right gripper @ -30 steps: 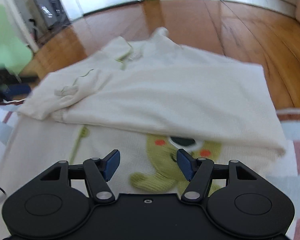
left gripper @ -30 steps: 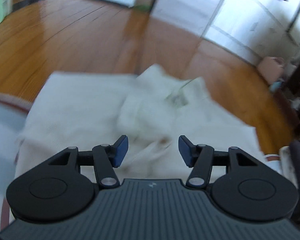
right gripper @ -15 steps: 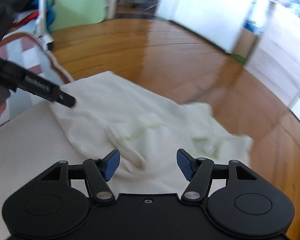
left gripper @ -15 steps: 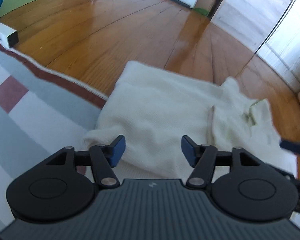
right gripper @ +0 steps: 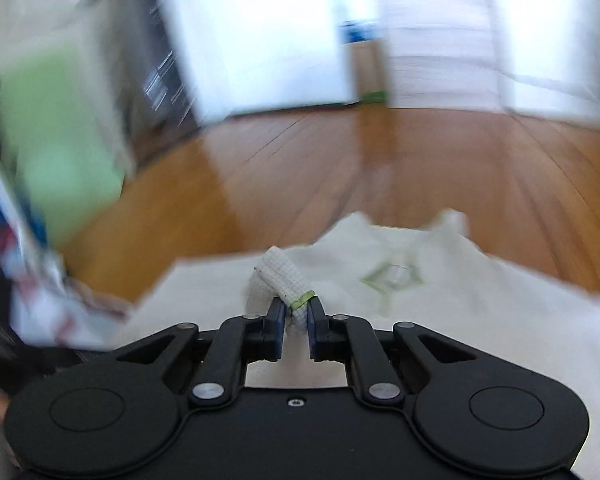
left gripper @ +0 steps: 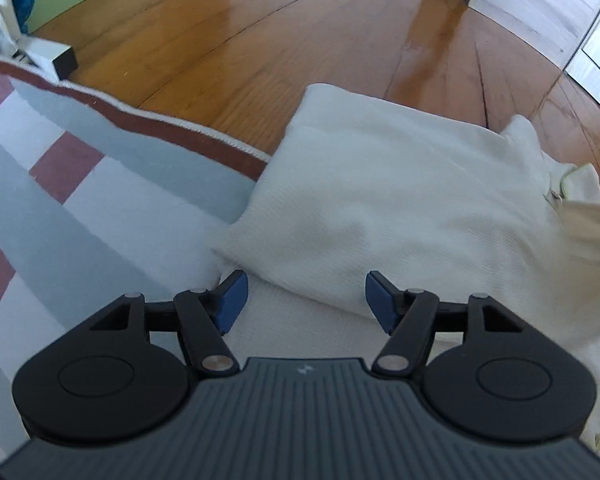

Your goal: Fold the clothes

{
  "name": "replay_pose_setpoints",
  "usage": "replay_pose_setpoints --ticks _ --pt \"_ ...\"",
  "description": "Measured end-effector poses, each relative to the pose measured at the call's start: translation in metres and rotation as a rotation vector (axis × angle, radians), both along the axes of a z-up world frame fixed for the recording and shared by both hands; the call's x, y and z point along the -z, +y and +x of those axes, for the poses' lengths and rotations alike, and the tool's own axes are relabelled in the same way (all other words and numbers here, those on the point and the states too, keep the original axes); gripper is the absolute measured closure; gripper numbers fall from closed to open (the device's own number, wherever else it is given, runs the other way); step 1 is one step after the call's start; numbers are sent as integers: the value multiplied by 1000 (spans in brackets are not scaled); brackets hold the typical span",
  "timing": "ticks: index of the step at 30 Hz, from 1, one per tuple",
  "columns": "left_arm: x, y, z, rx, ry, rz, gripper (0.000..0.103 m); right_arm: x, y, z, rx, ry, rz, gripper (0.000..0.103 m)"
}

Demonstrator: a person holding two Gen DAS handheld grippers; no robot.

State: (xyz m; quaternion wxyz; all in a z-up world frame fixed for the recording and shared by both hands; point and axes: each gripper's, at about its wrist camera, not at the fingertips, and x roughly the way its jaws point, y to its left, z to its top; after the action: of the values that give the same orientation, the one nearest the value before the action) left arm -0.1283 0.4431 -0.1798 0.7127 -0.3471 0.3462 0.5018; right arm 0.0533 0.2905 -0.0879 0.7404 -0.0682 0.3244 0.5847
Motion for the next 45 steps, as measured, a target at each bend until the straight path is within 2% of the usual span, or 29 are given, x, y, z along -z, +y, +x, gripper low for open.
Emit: replay_pose_setpoints --ticks 2,4,8,9,11,14,17,18,19,20,21,22,24,25,26,27,29,31,33,35,37,38,39,41,45 --pt "3 0 4 -1 26 -11 36 6 -27 17 90 44 -28 89" --pt "2 -2 8 6 40 -10 36 21 -43 30 143 25 -96 89" --pt "-1 -6 10 14 42 -19 35 48 -53 54 182 100 -260 86" --pt "0 -6 11 16 49 -15 35 50 -55 55 184 108 -273 83" --pt "1 -6 11 18 56 -10 35 50 -54 57 178 84 -303 68" --pt "-1 -4 8 1 39 -12 35 39 -56 53 175 -31 -282 59" --pt "-1 -3 4 -20 17 -21 35 22 -55 50 128 -97 -207 56" --pt "-1 -5 6 -15 27 -15 34 17 -53 51 116 -103 -166 53" --pt "0 -7 9 -6 41 -7 33 14 -50 53 107 -95 -122 41" --pt "0 -8 12 0 58 -1 33 14 -43 53 86 -87 -98 33" --pt "1 -9 15 6 75 4 32 16 -33 53 50 -86 -98 33" --pt "0 -10 18 6 88 6 32 20 -22 52 9 -101 -118 33" --pt "-1 -11 21 5 97 7 32 37 4 40 -82 -213 -258 35" --pt "-1 -13 21 13 95 10 32 45 17 33 -125 -276 -337 42" --pt "-2 -14 22 24 97 19 32 50 25 30 -145 -319 -384 77" --pt "-3 -16 22 31 110 34 32 50 26 33 -130 -332 -385 101" --pt "-4 -18 21 43 136 56 32 47 25 40 -81 -348 -377 98" --pt "-2 -16 16 40 126 39 32 34 12 60 44 -320 -326 97" --pt "-1 -12 10 23 100 13 32 29 -1 84 125 -259 -283 94" --pt "-3 -10 8 7 87 -2 32 34 -13 106 152 -205 -283 94" --pt "-9 -11 7 -6 64 -19 32 42 -24 118 204 -247 -311 93" --pt "-13 -12 7 -4 44 -18 32 45 -30 123 228 -273 -322 87" --pt "-17 -12 6 -2 24 -17 32 46 -37 127 237 -259 -320 86" --pt "-25 -13 6 -2 23 7 32 49 -51 137 235 -160 -297 83" --pt "-33 -10 1 -15 19 39 32 57 -62 150 245 61 -246 61"
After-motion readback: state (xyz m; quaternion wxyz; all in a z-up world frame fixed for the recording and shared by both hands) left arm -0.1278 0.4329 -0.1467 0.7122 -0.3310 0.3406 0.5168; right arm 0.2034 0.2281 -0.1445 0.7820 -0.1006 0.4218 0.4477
